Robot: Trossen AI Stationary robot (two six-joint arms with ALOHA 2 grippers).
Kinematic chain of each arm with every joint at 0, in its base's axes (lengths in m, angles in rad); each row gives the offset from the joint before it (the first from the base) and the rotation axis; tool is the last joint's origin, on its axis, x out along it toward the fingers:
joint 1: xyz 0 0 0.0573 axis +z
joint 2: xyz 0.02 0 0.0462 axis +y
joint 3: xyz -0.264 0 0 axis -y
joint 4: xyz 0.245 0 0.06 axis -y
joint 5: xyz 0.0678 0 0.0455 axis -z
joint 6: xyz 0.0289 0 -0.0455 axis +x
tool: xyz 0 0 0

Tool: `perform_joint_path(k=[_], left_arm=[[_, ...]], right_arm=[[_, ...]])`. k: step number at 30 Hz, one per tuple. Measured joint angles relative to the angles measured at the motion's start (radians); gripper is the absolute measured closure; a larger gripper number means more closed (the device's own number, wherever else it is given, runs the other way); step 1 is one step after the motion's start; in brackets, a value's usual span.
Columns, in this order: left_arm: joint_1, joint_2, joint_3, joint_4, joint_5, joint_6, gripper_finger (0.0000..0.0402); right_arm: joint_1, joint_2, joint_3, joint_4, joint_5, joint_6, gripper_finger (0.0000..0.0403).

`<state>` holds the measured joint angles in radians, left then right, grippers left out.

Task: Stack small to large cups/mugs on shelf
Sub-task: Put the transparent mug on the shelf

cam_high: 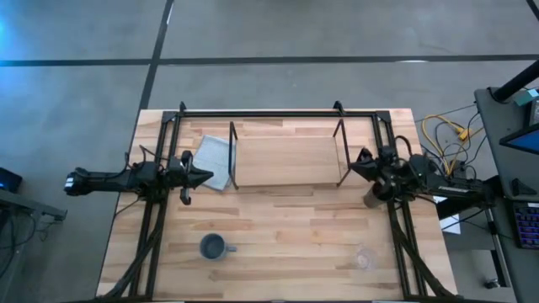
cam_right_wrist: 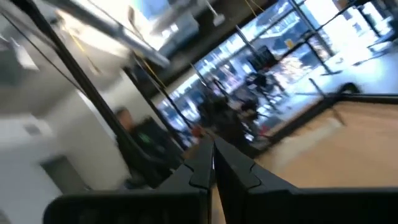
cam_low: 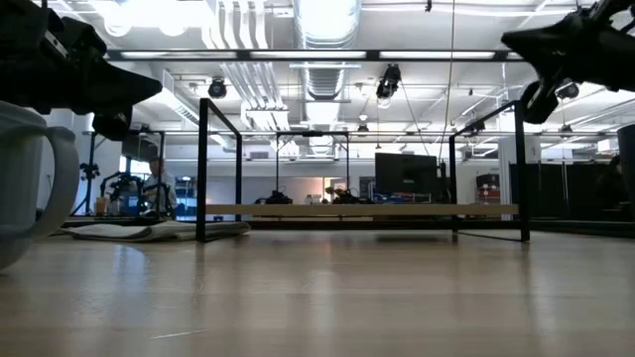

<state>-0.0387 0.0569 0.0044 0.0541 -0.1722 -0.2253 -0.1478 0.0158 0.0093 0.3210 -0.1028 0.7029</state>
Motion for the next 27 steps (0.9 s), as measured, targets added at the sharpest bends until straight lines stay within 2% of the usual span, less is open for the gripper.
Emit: perform_joint_path(k=[3,5,8,12,16,21,27], left_arm=[[0.000,0.002,0.003,0.054,-0.001,-0.050,0.0401],[0.000,0.010,0.015,0.046,-0.001,-0.116,0.0401],[0.000,0.043,0.078,0.029,-0.001,-0.154,0.0401],[0.000,0.132,0.212,-0.040,-0.010,-0.075,0.0401],[0.000,0.274,0.429,-0.144,-0.023,0.051,0.0401],[0.000,0.480,0.768,-0.368,-0.042,0.180,0.0401],[0.000,0.689,1.135,-0.561,-0.121,0.191,0.0401]], right_arm=[[0.000,0.002,0.035,0.015,0.000,-0.007,0.0394],[0.000,0.015,0.101,-0.049,0.000,-0.015,0.0394],[0.000,0.065,0.271,-0.278,0.000,-0.023,0.0394],[0.000,0.201,0.552,-0.635,-0.008,-0.028,0.0394],[0.000,0.374,0.820,-0.858,-0.010,-0.059,0.0394],[0.000,0.582,1.106,-0.995,-0.026,-0.137,0.0394],[0.000,0.773,1.383,-1.140,-0.057,-0.276,0.0394]])
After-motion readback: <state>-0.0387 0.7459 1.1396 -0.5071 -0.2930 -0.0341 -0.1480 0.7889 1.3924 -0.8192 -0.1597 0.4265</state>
